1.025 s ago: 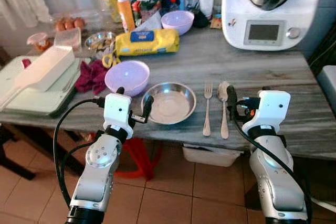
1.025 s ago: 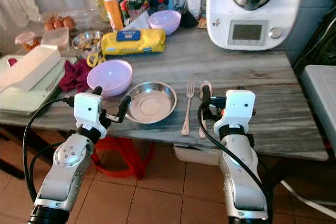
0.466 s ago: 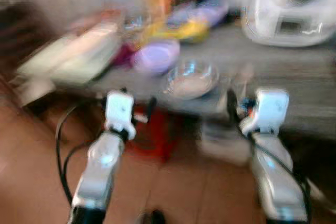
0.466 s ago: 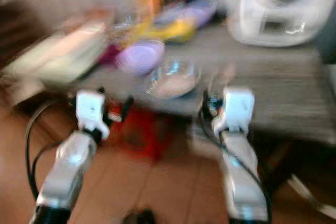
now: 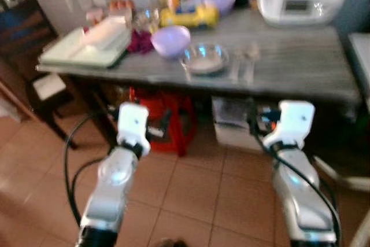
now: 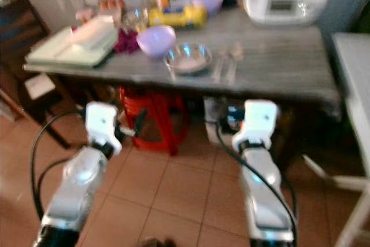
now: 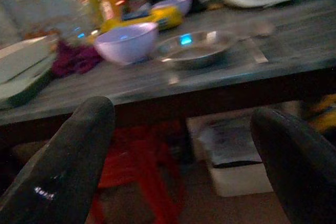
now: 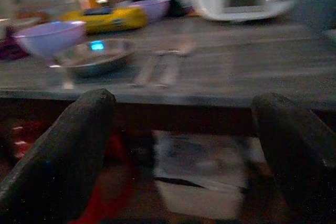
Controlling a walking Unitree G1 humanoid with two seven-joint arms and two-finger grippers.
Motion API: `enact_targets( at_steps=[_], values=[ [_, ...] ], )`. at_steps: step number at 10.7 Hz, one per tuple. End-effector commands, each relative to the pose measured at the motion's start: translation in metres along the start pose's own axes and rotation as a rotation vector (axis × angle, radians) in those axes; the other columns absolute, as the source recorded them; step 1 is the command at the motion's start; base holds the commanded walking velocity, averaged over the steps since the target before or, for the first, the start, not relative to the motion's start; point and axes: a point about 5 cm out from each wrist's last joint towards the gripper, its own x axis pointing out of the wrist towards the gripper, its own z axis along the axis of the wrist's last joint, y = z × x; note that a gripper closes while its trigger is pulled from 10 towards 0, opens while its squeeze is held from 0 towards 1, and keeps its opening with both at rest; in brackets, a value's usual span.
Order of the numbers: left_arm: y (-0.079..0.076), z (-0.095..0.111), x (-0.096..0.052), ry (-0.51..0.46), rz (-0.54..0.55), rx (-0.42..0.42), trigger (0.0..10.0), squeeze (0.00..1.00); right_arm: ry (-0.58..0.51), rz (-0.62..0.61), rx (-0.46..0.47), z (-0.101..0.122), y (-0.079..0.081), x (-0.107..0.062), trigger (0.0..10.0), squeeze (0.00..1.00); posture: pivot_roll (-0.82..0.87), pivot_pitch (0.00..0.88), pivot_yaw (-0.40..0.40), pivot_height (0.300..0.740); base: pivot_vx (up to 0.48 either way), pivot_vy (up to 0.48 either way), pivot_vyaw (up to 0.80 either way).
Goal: Setting the table
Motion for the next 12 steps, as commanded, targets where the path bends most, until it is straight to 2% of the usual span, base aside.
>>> enact_targets(
  at_steps=[1, 6, 12],
  values=[
    [0.0046, 0.0034, 0.0001, -0.017, 0.000, 0.022, 10.0, 0.00, -0.017, 0.002, 0.015, 0.0038, 0.0031, 0.0010, 10.0, 0.00, -0.19, 0.062, 0.121, 0.740, 0.000, 0.000, 0.00],
    [0.0008, 0.0056, -0.0017, -0.038, -0.059, -0.014, 10.0, 0.00, 0.014, 0.014, -0.001, -0.0007, 0.0057, 0.0012, 10.0, 0.00, -0.19, 0.063, 0.119, 0.740, 0.000, 0.000, 0.00],
    [0.0001, 0.0059, -0.0023, -0.042, -0.081, -0.026, 10.0, 0.00, 0.015, 0.003, 0.030, -0.0005, 0.0046, 0.0022, 10.0, 0.00, -0.19, 0.062, 0.119, 0.740, 0.000, -0.346, 0.00]
  ],
)
